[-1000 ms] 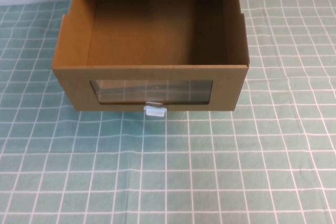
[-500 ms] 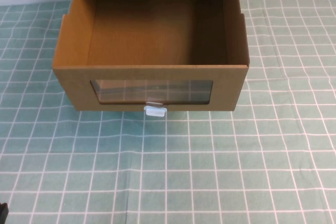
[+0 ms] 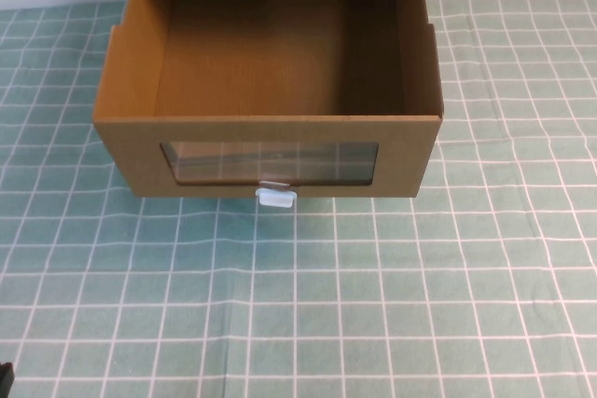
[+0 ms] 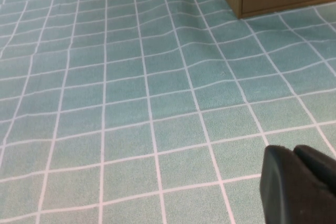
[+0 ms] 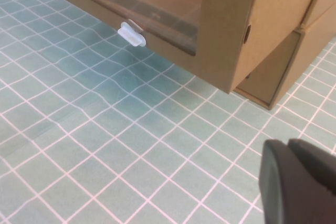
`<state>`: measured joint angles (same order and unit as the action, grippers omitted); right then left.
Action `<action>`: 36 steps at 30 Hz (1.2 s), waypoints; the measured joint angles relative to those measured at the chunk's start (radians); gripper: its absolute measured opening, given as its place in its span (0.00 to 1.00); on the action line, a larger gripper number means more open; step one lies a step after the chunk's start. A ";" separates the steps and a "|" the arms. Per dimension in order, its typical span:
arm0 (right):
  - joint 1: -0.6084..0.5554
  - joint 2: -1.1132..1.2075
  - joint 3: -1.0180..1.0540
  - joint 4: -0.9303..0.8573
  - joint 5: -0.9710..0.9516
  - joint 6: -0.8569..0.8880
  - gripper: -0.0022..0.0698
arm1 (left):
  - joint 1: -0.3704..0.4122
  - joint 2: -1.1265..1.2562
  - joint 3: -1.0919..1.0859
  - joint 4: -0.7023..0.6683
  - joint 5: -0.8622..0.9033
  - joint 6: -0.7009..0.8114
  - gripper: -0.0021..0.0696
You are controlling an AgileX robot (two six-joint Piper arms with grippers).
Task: Open the shoe box
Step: 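Pull the top drawer of the cardboard box fully open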
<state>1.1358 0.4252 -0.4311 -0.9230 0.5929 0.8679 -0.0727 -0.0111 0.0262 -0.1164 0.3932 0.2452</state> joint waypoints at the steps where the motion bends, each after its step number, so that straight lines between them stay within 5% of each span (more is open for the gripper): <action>1: 0.000 0.000 0.000 0.000 0.000 0.000 0.01 | 0.000 0.000 0.000 0.000 0.000 0.000 0.02; 12: -0.038 -0.010 0.000 0.002 -0.019 0.000 0.01 | 0.000 0.000 0.000 0.001 0.000 0.000 0.02; 25: -0.727 -0.173 0.000 -0.020 -0.127 0.000 0.01 | 0.000 0.000 0.000 0.001 0.000 0.004 0.02; 36: -0.827 -0.175 0.027 -0.027 -0.247 0.000 0.01 | 0.000 0.000 0.000 0.001 0.000 0.004 0.02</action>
<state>0.3090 0.2507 -0.4040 -0.9503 0.3459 0.8679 -0.0727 -0.0111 0.0262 -0.1149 0.3932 0.2494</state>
